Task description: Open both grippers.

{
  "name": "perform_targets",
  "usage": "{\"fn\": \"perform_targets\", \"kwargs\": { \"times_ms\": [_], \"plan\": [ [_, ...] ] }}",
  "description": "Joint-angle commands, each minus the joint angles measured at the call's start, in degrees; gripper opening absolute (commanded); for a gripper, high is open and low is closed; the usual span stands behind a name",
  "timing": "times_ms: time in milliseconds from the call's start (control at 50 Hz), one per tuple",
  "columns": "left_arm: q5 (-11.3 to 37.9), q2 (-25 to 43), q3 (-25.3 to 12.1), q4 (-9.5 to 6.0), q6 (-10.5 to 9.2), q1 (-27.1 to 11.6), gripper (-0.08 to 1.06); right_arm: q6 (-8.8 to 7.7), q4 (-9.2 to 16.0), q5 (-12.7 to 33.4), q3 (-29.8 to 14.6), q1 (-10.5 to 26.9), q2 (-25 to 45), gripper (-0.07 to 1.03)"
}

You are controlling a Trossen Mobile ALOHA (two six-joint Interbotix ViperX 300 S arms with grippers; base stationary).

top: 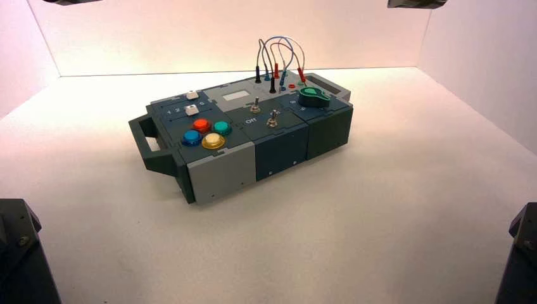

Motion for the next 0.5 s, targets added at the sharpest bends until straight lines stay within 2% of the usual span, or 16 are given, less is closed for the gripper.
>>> {"fn": "perform_targets", "kwargs": {
  "times_ms": [20, 500],
  "plan": [
    [-0.5, -0.3, -0.7, 0.18, 0.18, 0.3, -0.03, 0.09, -0.1, -0.4, -0.7, 0.0, -0.7, -0.02],
    [-0.9, 0.0, -0.6, 0.18, 0.18, 0.3, -0.03, 0.09, -0.1, -0.7, -0.6, -0.1, -0.7, -0.02]
  ]
}}
